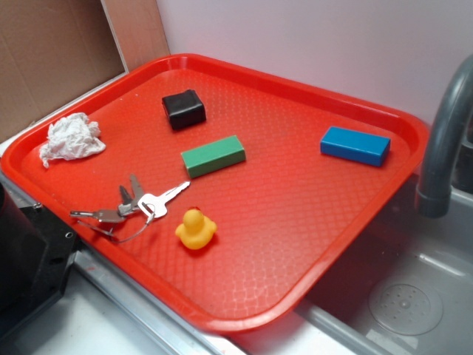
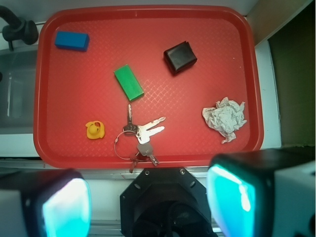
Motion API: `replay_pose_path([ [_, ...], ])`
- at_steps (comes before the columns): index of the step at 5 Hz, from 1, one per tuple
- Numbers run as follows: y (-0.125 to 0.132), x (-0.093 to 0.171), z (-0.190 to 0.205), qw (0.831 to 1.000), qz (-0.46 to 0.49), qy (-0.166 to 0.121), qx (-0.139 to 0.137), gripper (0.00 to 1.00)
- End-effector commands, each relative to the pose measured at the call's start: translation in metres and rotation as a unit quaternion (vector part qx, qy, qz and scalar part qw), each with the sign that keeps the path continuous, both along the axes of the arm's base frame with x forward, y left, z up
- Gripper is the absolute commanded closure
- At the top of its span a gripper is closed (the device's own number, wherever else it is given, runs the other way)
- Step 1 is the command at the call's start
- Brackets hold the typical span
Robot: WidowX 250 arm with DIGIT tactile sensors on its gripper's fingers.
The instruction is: Grab the blue block.
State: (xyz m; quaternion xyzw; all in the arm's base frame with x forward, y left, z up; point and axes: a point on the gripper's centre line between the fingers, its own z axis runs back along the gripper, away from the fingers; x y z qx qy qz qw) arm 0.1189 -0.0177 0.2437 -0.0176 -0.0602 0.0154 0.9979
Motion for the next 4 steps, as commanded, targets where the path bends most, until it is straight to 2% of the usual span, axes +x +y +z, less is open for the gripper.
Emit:
replay_pose_path([
  [1, 0.000, 0.000, 0.000, 1.000, 0.000, 0.000, 0.000, 0.00],
  [2, -0.002, 0.050, -0.043, 0.991, -0.125, 0.006, 0.039, 0.00],
  [3, -0.025, 0.084, -0.062, 0.969, -0.238, -0.030, 0.056, 0.00],
  [4, -0.044, 0.106, -0.079, 0.932, -0.349, -0.090, 0.037, 0.00],
])
